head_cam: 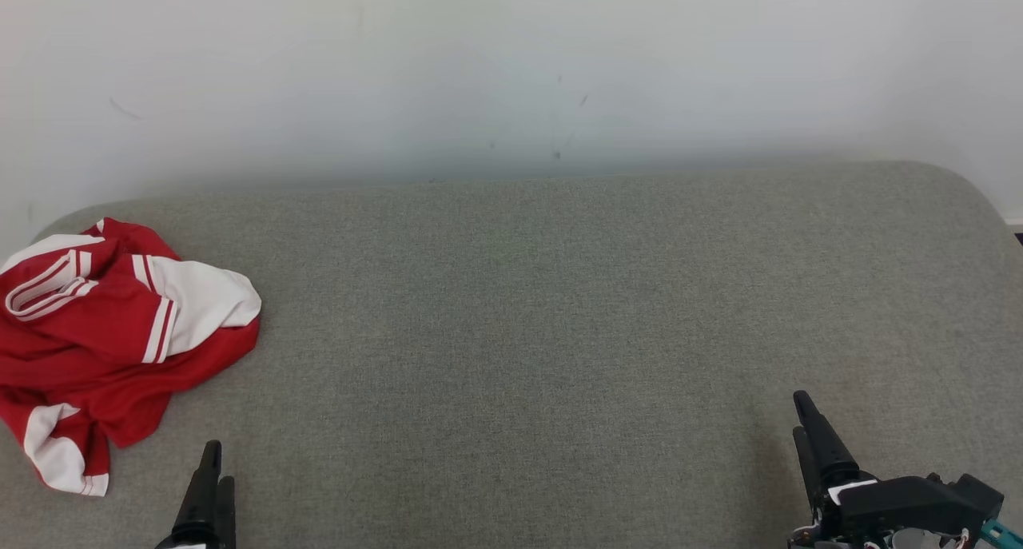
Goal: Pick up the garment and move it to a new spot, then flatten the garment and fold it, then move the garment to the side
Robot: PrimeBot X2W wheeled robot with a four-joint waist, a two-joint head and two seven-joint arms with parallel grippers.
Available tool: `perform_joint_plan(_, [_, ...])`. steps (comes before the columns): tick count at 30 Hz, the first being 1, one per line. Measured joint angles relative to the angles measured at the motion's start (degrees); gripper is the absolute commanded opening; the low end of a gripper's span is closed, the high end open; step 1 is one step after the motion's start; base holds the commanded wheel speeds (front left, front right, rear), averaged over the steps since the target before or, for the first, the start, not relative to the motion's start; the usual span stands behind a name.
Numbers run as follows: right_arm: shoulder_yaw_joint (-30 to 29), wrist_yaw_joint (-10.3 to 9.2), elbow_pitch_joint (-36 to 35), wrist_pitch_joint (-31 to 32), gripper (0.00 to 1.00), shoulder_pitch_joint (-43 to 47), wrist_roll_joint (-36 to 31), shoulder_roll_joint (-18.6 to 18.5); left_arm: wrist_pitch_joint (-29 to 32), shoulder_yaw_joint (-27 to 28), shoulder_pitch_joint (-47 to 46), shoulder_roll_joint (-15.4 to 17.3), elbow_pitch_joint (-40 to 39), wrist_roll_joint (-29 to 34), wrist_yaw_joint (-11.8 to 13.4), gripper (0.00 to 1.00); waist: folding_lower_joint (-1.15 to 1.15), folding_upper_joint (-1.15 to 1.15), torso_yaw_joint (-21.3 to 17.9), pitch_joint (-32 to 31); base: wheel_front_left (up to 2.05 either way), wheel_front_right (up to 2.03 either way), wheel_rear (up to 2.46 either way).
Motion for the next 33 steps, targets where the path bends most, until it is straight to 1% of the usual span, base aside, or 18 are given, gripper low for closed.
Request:
perform_joint_plan(4, [1.68, -1.53, -0.01, -1.16, 1.0, -0.66, -4.57, -0.59, -1.0, -0.52, -0.16, 0.22, -0.37, 3.68, 1.47, 1.0, 0.0, 0.0, 0.0, -0.01, 0.0, 0.0, 0.0])
perform_joint_plan(6, [2.64, -1.69, -0.15, -1.51, 1.0, -1.2, -6.82, -1.0, -1.44, -0.92, -0.19, 0.4, -0.44, 5.28, 2.09, 1.0, 0.0, 0.0, 0.01, -0.02, 0.0, 0.0, 0.0])
perform_joint_plan(9, [4.26, -2.43, -0.05, -2.19, 1.0, -1.76, -10.1, -1.65, -2.01, -2.09, -0.42, 1.01, -0.48, 8.56, 2.98, 1.0, 0.0, 0.0, 0.01, -0.03, 0.0, 0.0, 0.0])
perform_joint_plan(17, [8.08, -3.58, 0.67, -3.77, 1.0, -2.88, -18.24, -2.77, -3.6, -4.74, -1.37, 2.37, -0.55, 17.35, 4.22, 1.0, 0.0, 0.0, 0.04, -0.04, 0.0, 0.0, 0.0])
perform_joint_plan(23, [9.5, -4.56, 1.36, -5.02, 1.0, -4.38, -23.12, -3.41, -4.95, -6.14, -1.82, 2.91, -0.29, 22.95, 5.09, 1.0, 0.0, 0.0, 0.06, -0.07, 0.0, 0.0, 0.0])
perform_joint_plan(33, [11.31, -6.09, 2.58, -7.09, 1.0, -5.2, -31.12, -4.26, -7.04, -5.17, -2.38, 3.12, 1.69, 34.07, 6.54, 1.0, 0.0, 0.0, 0.13, -0.03, 0.0, 0.0, 0.0])
